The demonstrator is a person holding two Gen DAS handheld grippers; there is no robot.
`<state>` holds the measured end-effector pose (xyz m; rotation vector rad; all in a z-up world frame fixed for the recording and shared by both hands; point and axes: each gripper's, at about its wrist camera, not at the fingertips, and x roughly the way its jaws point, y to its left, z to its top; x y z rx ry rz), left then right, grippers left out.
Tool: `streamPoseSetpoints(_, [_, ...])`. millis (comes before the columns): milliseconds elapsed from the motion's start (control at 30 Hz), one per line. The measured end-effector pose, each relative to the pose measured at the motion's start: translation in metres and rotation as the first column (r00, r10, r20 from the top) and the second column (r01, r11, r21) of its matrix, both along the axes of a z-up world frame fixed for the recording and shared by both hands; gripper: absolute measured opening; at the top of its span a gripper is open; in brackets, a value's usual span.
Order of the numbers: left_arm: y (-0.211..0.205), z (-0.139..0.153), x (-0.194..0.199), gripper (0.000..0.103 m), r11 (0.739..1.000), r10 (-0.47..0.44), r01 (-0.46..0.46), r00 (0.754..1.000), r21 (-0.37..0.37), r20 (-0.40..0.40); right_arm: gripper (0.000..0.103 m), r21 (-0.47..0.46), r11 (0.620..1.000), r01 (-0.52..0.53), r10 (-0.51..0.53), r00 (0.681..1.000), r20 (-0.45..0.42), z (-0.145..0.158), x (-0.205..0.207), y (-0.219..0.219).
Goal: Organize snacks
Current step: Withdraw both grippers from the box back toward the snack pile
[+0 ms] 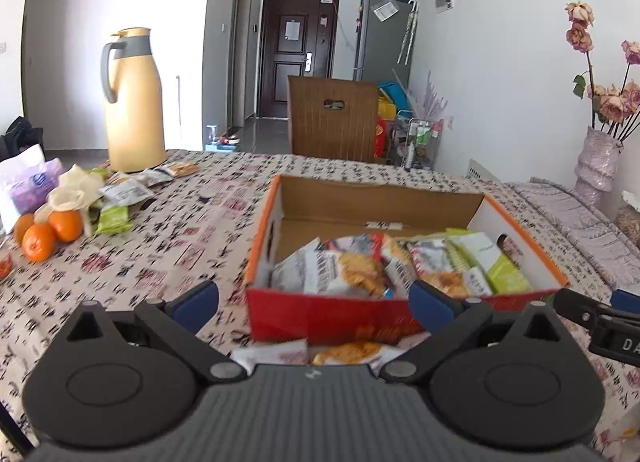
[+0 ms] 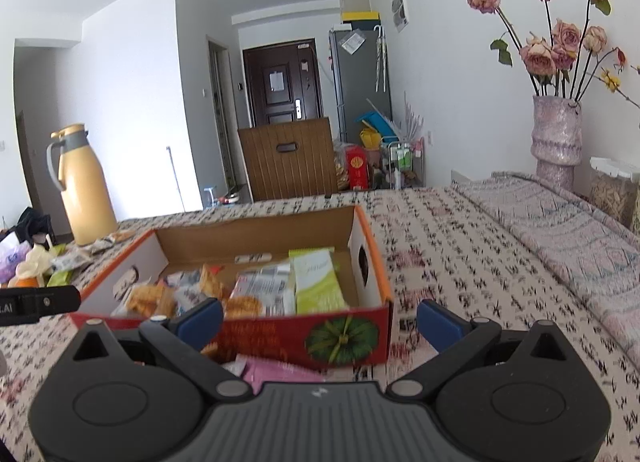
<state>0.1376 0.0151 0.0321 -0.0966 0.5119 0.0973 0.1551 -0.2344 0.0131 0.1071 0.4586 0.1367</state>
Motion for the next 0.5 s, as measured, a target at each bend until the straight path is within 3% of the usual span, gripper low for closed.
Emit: streamPoseSetpoints(500, [0.011,-0.026,-0.033,0.103,1.000,-0.019,0.018,0.998,-0.008,-0.057,0.103,0.002,0.999,-0.036,0.036,0.994,-0.103,-0.029,-0.027,0.004])
